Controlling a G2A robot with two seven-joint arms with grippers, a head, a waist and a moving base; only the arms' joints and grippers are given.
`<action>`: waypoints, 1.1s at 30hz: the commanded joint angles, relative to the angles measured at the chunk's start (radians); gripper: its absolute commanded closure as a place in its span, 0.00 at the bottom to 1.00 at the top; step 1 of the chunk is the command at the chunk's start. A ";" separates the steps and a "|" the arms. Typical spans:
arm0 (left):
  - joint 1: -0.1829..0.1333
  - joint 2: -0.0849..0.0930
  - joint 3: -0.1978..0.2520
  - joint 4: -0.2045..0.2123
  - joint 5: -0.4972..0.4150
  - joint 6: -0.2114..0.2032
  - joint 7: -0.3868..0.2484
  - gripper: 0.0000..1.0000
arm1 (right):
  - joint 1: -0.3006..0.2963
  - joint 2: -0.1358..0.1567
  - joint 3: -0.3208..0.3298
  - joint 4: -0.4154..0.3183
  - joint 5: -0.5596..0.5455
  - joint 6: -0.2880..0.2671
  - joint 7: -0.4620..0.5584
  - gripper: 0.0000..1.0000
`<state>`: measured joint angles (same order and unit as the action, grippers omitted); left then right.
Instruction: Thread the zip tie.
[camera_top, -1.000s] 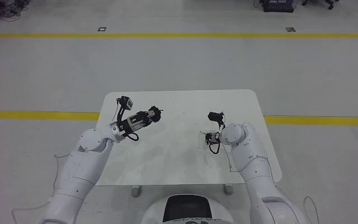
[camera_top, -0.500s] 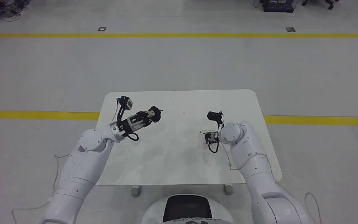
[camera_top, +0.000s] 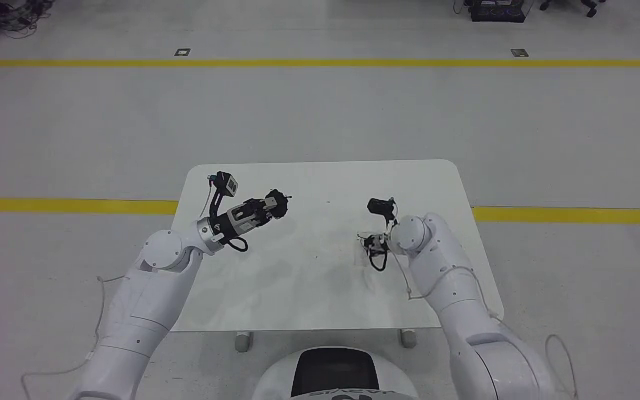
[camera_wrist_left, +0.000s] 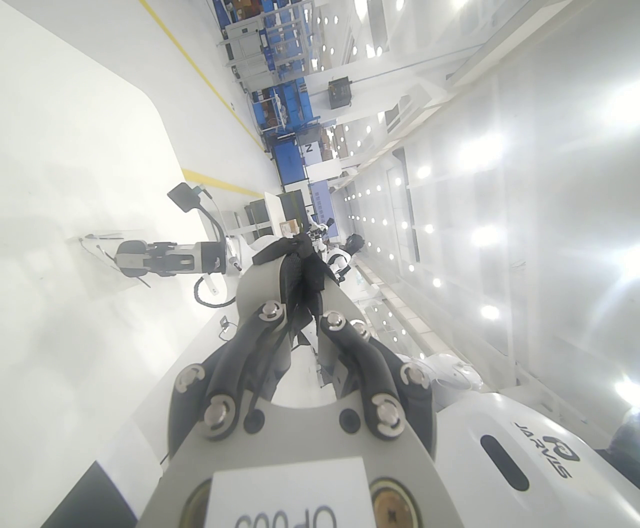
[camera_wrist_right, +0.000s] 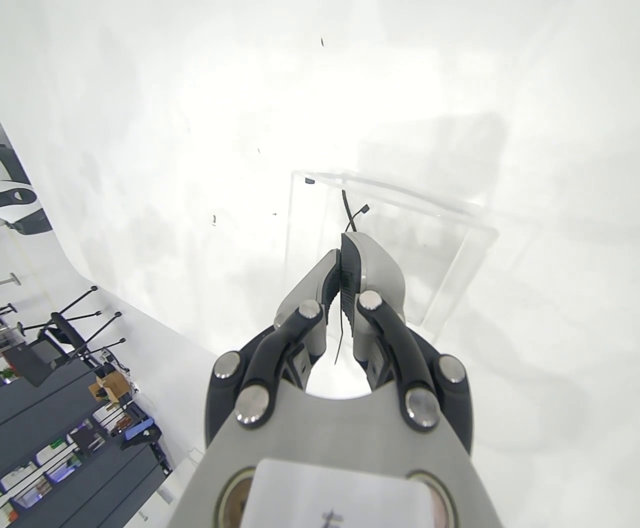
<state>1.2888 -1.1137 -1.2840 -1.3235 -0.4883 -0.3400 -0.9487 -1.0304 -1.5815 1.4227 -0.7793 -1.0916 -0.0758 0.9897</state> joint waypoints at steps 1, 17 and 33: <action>0.000 0.000 0.000 0.000 0.000 0.000 0.000 1.00 | 0.000 0.002 -0.002 0.000 0.006 -0.002 -0.005 1.00; 0.000 0.000 0.000 0.000 0.000 0.000 0.000 1.00 | -0.218 0.070 0.109 -0.344 0.190 -0.264 0.045 1.00; 0.000 0.000 0.000 0.000 0.000 0.000 0.000 1.00 | -0.297 0.117 0.086 -0.509 0.361 -0.264 0.125 1.00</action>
<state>1.2888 -1.1137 -1.2840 -1.3235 -0.4883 -0.3400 -0.9487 -1.3277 -1.4643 1.5090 -1.2883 -0.7308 -0.3400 1.1150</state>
